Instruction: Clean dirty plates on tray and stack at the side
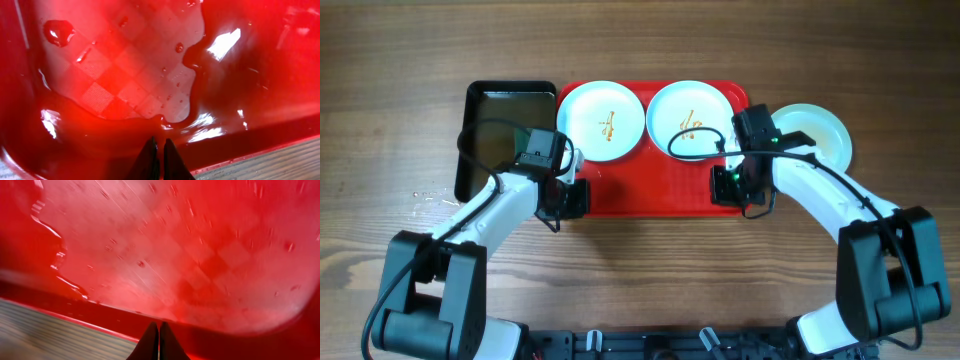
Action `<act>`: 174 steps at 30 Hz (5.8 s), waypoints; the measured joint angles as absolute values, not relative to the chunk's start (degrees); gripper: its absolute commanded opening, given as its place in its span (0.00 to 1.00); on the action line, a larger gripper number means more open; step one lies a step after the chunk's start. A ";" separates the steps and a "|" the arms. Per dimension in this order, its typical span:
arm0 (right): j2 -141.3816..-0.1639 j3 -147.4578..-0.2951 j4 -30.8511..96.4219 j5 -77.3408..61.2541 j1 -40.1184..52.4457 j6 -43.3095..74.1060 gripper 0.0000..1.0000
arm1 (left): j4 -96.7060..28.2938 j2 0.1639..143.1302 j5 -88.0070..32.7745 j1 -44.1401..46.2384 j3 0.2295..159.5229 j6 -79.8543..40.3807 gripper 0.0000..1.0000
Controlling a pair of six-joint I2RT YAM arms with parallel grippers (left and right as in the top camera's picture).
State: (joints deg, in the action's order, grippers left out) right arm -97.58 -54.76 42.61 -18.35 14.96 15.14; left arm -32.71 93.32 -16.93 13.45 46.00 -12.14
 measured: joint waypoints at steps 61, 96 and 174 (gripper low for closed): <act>-74.24 -59.46 48.88 -7.18 14.96 19.27 0.29 | -49.63 88.23 3.09 -3.18 50.54 -16.69 0.04; -75.00 -59.40 47.75 -7.05 14.96 19.46 0.40 | -35.55 96.40 -3.11 -3.18 58.72 -10.22 0.57; -93.62 -53.17 36.10 -7.20 10.76 36.49 0.31 | -38.54 90.70 -4.62 -0.43 56.62 -1.63 0.04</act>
